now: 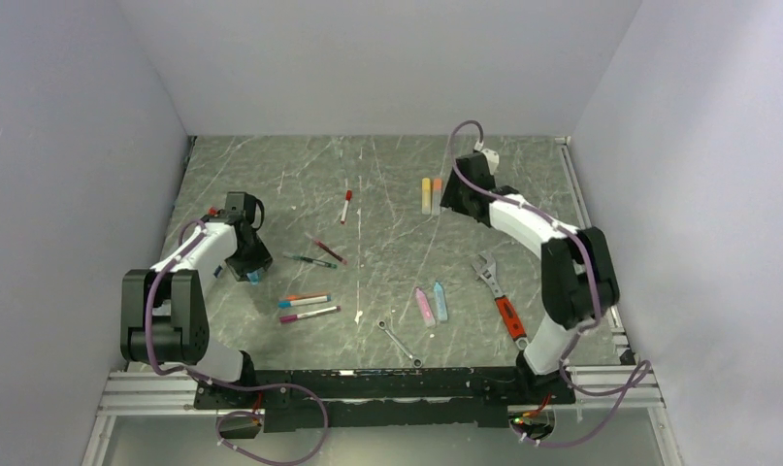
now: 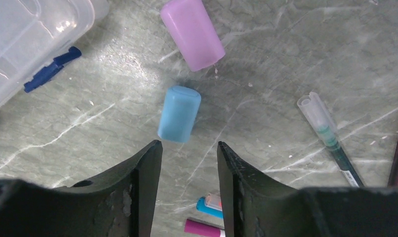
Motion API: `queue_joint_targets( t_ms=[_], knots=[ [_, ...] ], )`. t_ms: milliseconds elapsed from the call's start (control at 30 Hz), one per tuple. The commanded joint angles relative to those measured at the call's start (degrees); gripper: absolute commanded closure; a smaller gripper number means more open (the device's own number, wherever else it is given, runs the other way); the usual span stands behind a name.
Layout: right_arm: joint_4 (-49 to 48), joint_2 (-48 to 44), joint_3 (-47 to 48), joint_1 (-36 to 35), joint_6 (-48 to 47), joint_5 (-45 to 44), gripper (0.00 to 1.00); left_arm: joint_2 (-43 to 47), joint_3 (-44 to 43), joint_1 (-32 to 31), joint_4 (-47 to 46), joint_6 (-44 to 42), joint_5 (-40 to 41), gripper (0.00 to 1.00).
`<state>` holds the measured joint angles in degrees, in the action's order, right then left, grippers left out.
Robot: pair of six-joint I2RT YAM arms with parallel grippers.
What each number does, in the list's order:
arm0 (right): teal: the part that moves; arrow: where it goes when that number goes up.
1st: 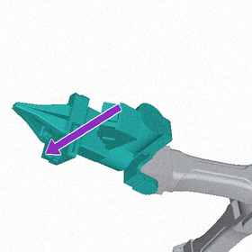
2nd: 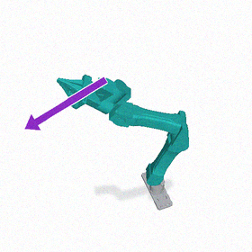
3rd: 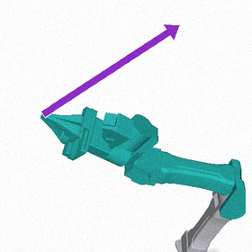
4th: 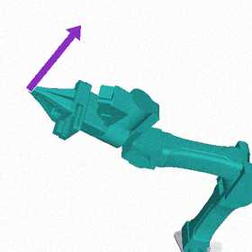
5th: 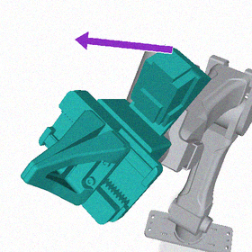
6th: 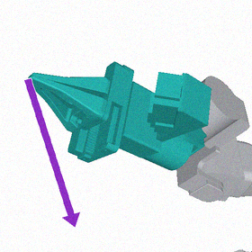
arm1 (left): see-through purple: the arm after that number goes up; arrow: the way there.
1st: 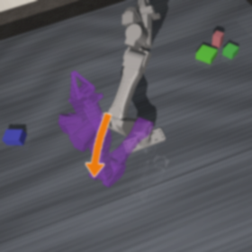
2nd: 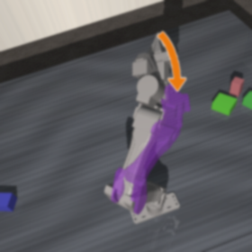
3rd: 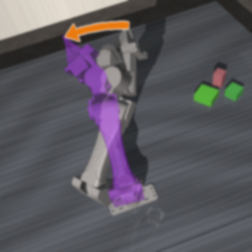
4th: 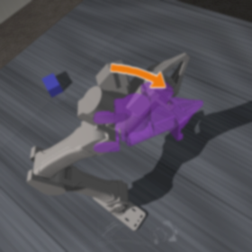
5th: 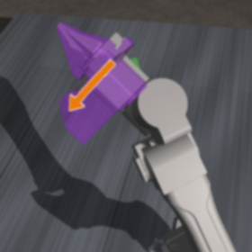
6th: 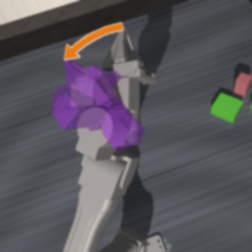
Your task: Open the pen caps
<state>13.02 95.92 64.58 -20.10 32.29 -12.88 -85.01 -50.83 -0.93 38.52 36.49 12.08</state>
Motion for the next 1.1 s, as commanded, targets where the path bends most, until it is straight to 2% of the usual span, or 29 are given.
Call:
queue_joint_targets(
  t_ms=[0, 267, 433, 600, 867, 933, 1067],
  knots=[
    [-2.17, 7.46, 9.18, 0.97, -2.41, 0.41, 0.44, 4.11, -1.74, 0.1, 0.94, 1.11, -3.86, 0.48],
    [1.46, 21.49, 22.41, 1.11, -5.68, 0.22, 0.42, 19.14, -1.01, -2.95, 0.01, 2.11, -14.85, 0.33],
    [3.25, 25.24, 26.24, 1.11, -6.37, -0.5, 0.42, 26.47, 2.48, -4.55, -1.39, 3.4, -19.27, 0.31],
    [4.41, 27.53, 27.26, 1.03, -6.97, -1.34, 0.44, 29.94, 3.28, -4.93, -0.05, 3.05, -19.09, 0.3],
    [7.39, 31.22, 27.9, -0.02, -8.44, -2.32, 0.55, 30.06, 2.07, -4.96, -0.09, 2.94, -20.33, 0.32],
    [7.76, 31.27, 27.37, -0.03, -8.67, -2.69, 0.62, 30.44, 2.05, -5.01, -0.49, 3.22, -20.8, 0.33],
    [5.53, 27.1, 23.24, 0.23, -8.37, -3.09, 0.84, 30.99, 2.09, -5.05, -2.16, 3.65, -23.03, 0.36]
  ],
)
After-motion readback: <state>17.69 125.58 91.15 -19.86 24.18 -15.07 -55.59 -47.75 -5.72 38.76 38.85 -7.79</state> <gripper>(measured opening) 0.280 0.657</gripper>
